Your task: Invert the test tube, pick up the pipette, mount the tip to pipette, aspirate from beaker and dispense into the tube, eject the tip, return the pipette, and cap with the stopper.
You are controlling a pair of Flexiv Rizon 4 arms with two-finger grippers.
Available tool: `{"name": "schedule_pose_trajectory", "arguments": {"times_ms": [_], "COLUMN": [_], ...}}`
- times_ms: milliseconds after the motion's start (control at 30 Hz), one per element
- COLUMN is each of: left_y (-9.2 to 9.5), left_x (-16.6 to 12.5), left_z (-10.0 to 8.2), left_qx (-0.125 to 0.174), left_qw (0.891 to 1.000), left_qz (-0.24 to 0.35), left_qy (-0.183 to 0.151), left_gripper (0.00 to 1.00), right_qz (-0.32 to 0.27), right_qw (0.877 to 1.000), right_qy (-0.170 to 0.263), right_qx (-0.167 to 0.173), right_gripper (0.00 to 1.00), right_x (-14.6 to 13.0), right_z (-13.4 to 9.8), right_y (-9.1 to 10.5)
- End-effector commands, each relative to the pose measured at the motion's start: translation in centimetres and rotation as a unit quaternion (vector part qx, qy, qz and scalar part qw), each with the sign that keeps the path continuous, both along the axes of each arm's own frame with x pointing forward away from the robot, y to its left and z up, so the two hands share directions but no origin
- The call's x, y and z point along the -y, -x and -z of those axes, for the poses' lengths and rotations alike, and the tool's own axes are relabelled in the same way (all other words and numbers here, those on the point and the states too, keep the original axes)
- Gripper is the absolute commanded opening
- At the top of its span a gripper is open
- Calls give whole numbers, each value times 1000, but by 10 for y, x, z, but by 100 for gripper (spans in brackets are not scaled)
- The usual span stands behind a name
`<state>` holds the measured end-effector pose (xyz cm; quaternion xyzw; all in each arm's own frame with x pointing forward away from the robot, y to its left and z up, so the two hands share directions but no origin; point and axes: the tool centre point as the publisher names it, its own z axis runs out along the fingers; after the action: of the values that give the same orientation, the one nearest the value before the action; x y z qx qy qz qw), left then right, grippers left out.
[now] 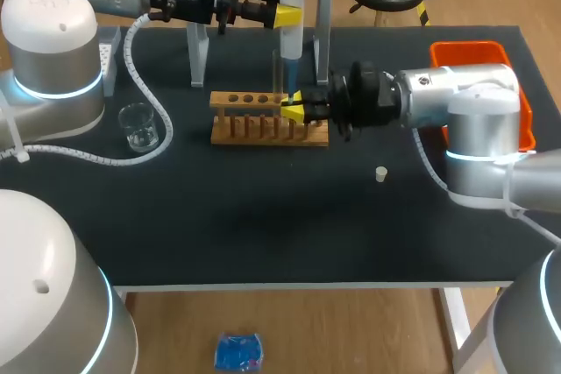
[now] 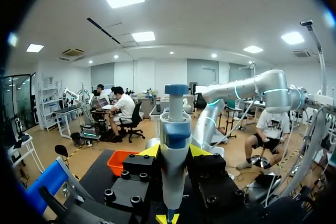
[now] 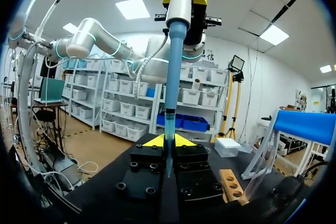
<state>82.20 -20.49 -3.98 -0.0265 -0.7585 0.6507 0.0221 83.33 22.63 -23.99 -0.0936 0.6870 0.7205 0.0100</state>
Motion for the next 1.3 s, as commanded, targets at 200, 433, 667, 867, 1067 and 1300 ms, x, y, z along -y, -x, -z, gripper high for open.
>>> {"name": "schedule_pose_trajectory", "arguments": {"times_ms": [200,433,667,867,1067,1300], "left_y": [0,0,0,0,0,0], "left_x": [0,0,0,0,0,0], "left_z": [1,1,1,1,1,1], "left_qx": [-1,-1,-1,-1,-1,-1], "left_qw": [1000,1000,1000,1000,1000,1000], "left_qz": [2,2,2,2,2,2], "left_qy": [-1,-1,-1,-1,-1,-1], "left_gripper": [0,0,0,0,0,0], "right_qz": [-1,-5,-6,-8,-10,-1], "right_qw": [1000,1000,1000,1000,1000,1000], "right_qy": [-5,-11,-12,-14,-19,7], "right_qx": [1,-1,1,8,13,27], "right_gripper": [0,0,0,96,100,100], "right_x": [0,0,1,1,2,13], "right_z": [-9,-19,-32,-46,-53,-45], "right_y": [1,3,5,7,10,9]}}
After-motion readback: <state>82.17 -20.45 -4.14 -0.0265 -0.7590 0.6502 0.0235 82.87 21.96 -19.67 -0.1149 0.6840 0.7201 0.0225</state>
